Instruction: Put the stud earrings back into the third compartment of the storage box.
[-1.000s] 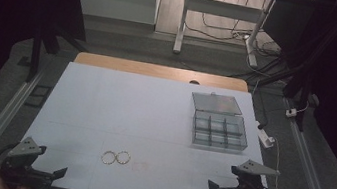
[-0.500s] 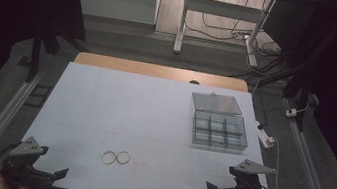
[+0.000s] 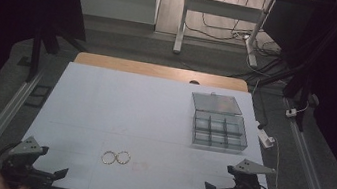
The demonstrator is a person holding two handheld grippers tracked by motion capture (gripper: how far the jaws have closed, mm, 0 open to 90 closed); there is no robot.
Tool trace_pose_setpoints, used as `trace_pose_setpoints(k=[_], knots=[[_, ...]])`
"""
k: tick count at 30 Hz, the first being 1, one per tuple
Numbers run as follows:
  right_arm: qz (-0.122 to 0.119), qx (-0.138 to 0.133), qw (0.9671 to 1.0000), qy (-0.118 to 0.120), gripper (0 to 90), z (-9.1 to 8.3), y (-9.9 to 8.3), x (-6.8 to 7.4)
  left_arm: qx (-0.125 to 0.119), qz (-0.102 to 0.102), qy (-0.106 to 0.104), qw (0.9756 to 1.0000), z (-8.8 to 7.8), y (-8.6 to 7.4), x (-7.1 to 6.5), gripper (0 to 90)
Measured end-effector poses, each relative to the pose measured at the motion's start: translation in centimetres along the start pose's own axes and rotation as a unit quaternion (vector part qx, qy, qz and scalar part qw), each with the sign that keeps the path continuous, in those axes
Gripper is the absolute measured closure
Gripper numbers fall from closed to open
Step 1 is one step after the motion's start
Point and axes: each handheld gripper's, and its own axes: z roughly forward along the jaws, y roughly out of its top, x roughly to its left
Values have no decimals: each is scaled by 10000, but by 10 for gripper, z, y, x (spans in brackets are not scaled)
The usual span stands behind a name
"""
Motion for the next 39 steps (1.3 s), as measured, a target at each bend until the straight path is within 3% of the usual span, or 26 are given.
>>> trace_pose_setpoints(k=[13,20,29,36,39], knots=[[-158,-206,9991,331,0,8,6,9,32,0,-13,10000,1,0,0,0],[-401,-216,9977,501,0,17,11,17,7,-44,-31,10000,0,0,1,0],[-538,-281,9959,673,0,24,18,25,-12,-45,-52,10000,0,0,2,0],[-529,-104,9956,771,0,38,23,34,-17,-68,-58,10000,0,0,2,0],[-641,62,9941,872,0,49,26,40,-8,-79,-54,10000,0,0,3,0]])
